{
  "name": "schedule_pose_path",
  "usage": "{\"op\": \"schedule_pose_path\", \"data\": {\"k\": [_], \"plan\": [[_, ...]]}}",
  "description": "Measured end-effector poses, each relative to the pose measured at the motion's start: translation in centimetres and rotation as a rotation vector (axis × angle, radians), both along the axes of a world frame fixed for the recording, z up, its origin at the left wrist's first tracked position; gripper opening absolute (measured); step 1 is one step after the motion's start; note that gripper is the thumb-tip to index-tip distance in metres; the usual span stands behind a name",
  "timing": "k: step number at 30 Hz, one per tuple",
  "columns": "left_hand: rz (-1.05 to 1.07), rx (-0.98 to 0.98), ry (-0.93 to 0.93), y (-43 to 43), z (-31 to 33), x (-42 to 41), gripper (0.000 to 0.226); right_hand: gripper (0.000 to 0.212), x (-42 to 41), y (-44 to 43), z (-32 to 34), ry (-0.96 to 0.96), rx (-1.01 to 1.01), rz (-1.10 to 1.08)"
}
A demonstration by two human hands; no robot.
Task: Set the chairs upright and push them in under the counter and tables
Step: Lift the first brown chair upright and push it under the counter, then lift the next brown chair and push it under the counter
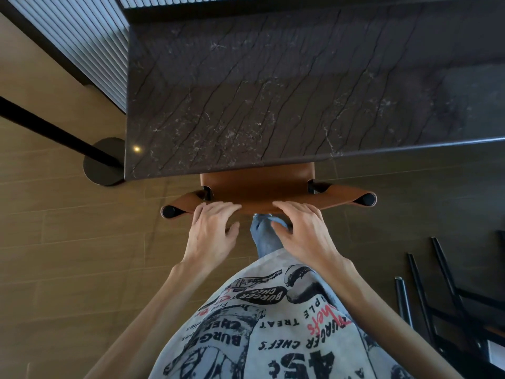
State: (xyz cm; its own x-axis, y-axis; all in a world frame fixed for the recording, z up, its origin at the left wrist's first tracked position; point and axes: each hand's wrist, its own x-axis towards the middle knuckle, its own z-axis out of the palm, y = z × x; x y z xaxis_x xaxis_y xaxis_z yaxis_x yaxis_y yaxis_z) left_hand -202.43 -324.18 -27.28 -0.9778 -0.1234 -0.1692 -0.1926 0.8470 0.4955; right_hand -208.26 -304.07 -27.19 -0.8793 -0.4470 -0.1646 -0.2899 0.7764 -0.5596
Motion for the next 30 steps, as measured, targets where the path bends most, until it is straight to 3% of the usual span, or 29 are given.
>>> {"op": "schedule_pose_path", "data": {"k": [7,11,16,20,30], "plan": [[0.369,0.493,0.056,2.6,2.7,3.9,0.039,0.051,4.4,-0.7,3.9,-0.471,-0.497,-0.35],[0.587,0.803,-0.012,3.1,3.5,7.3,0.042,0.06,7.8,0.0,5.2,-0.607,-0.636,-0.422],[0.686,0.887,-0.044,4.0,4.5,11.9,0.042,0.079,12.1,2.2,6.0,-0.679,-0.648,-0.493],[0.8,0.918,-0.044,5.4,5.3,15.0,0.039,0.074,15.4,4.7,6.5,-0.703,-0.658,-0.562],[0.782,0.983,-0.235,12.0,5.6,21.4,0.054,0.08,22.0,13.5,6.4,-0.754,-0.718,-0.637]]}}
